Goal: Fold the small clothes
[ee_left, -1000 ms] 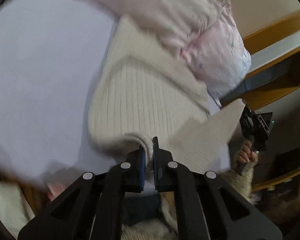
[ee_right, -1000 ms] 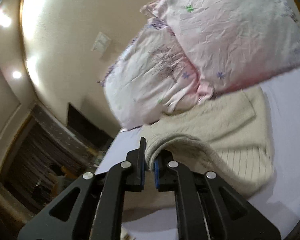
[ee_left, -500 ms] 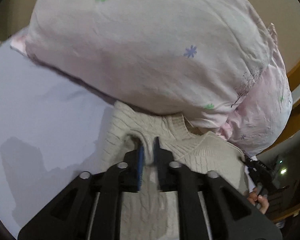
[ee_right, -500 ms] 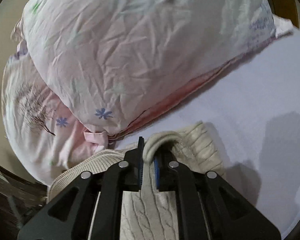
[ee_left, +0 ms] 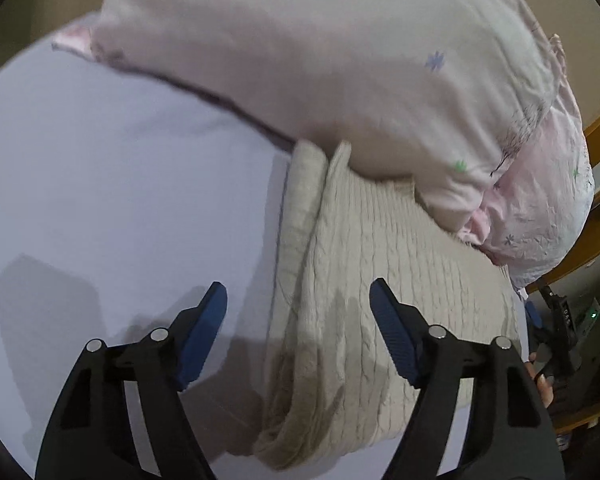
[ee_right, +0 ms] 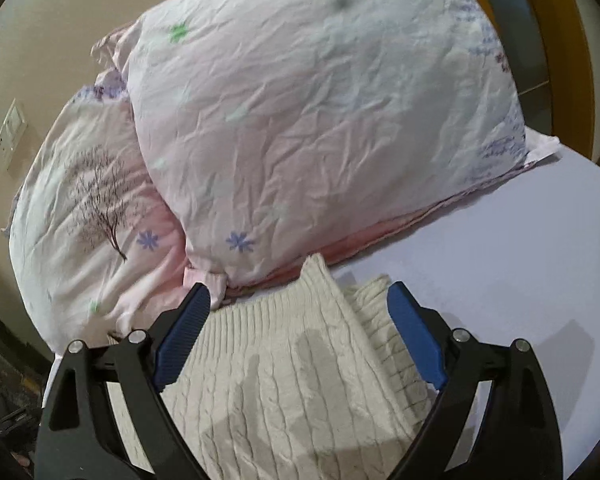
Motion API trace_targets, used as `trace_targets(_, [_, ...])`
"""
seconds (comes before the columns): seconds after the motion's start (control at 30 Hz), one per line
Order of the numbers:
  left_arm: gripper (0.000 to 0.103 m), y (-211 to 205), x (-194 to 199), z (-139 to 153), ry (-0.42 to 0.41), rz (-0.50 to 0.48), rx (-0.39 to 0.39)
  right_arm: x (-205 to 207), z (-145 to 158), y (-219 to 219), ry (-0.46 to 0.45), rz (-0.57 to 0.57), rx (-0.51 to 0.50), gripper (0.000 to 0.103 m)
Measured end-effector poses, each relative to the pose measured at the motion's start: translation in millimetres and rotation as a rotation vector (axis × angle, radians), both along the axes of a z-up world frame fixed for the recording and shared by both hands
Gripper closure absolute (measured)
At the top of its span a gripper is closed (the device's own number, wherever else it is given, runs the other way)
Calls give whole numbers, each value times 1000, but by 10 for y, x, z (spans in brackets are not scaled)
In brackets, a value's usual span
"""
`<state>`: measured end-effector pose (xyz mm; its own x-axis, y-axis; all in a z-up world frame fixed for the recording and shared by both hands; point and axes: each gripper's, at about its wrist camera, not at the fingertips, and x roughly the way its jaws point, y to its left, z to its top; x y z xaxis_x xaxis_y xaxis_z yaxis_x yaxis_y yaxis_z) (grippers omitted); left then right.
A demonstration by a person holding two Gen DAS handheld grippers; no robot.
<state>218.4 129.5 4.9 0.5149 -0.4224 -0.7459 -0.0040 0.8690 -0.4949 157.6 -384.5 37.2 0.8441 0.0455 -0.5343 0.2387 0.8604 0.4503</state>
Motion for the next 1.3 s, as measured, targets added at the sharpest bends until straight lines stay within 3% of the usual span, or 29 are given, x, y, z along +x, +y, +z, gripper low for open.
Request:
trace_targets(0.1, [34, -140, -29, -38, -28, 3, -13, -58, -8, -54, -23, 17, 56, 13])
trace_targets(0.17, [54, -200, -40, -77, -18, 11, -64, -62, -11, -116, -35, 39, 113, 13])
trace_targets(0.2, [73, -238, -42, -93, -12, 26, -74, -85, -6, -140, -40, 49, 135, 13])
trace_targets(0.23, [86, -271, -18, -141, 28, 7, -143, -116, 10, -186, -46, 58, 162, 13])
trace_targets(0.3, [87, -317, -60, -21, -4, 27, -214, -139, 41, -277, -66, 66, 199, 13])
trace_targets(0.37, [87, -480, -107, 221, -71, -12, -262, -183, 81, -398, -96, 63, 236, 13])
trace_targets(0.43, [87, -880, -142, 541, -151, -104, -327, -224, 100, -498, -117, 56, 269, 13])
trace_targets(0.5, [87, -1375, -116, 687, -175, -202, -381, -251, 115, -602, -132, 49, 301, 13])
trace_targets(0.6, [83, -2327, 44, 578, -102, -374, -480, -244, 110, -711, -120, 50, 294, 13])
trace_targets(0.67, [79, -2998, 205, 311, 44, -509, -610, -237, 74, -795, -103, 50, 296, 13])
trace_targets(0.73, [79, -3273, 240, 222, 99, -565, -664, -228, -2, -917, -75, 60, 335, 13])
trace_targets(0.8, [79, -3252, 206, 341, 8, -569, -586, -195, -79, -996, -35, 92, 399, 13])
trace_targets(0.83, [74, -3163, 179, 416, -47, -552, -528, -165, -110, -1000, -12, 121, 425, 11])
trace_targets(0.93, [36, -2738, 95, 587, -193, -367, -211, -10, -234, -865, 120, 222, 455, 9])
trace_targets(1.0, [34, -2585, 101, 535, -221, -293, -45, 91, -332, -732, 215, 254, 434, 9])
trace_targets(1.07, [29, -2537, 133, 385, -187, -252, 64, 148, -400, -637, 265, 278, 423, 9])
trace_targets(1.17, [24, -2517, 142, 163, -121, -252, 115, 174, -449, -528, 292, 304, 399, 8])
trace_targets(1.3, [11, -2686, 123, 88, -153, -243, 160, 194, -475, -402, 313, 315, 336, 6])
